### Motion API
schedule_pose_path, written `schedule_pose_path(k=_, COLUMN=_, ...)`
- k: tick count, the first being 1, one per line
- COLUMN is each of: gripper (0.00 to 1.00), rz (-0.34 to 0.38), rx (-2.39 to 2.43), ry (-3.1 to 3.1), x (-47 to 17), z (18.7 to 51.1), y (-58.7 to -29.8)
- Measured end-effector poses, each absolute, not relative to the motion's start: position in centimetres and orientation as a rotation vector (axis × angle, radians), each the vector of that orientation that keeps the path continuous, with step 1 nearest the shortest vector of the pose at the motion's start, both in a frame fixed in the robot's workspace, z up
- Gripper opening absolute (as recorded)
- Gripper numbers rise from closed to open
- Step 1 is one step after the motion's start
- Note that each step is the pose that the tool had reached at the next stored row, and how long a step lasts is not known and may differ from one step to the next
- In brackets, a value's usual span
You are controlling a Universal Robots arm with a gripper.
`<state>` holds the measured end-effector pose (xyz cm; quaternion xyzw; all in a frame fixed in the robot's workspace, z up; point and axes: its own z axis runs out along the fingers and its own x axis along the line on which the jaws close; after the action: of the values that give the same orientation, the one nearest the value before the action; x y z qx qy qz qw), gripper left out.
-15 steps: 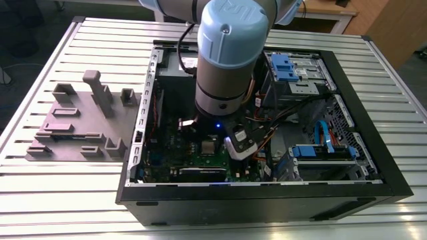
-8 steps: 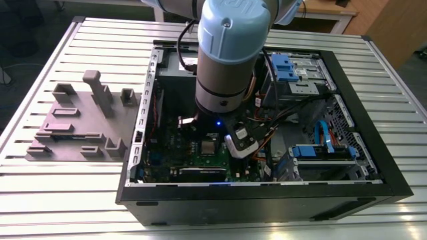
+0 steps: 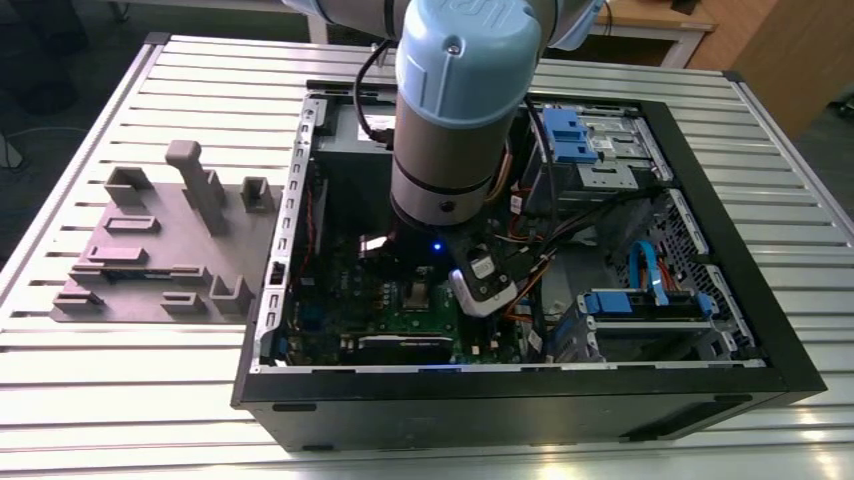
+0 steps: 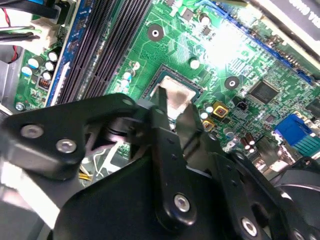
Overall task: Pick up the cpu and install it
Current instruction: 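Place the cpu into insertion slot, then close the cpu cover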
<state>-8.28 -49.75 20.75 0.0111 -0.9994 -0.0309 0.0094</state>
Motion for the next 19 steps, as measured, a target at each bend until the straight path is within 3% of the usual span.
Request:
schedule_pose_path(k=7, gripper=0.1, rz=-0.097, rx=0.034, ry=-3.121, x=-8.28, z=20.75, y=-49.75)
schedule_pose_path(k=19, gripper=0.1, rz=-0.101, rx=0.034, ry=-3.121, x=-8.28, z=20.75, y=-49.75)
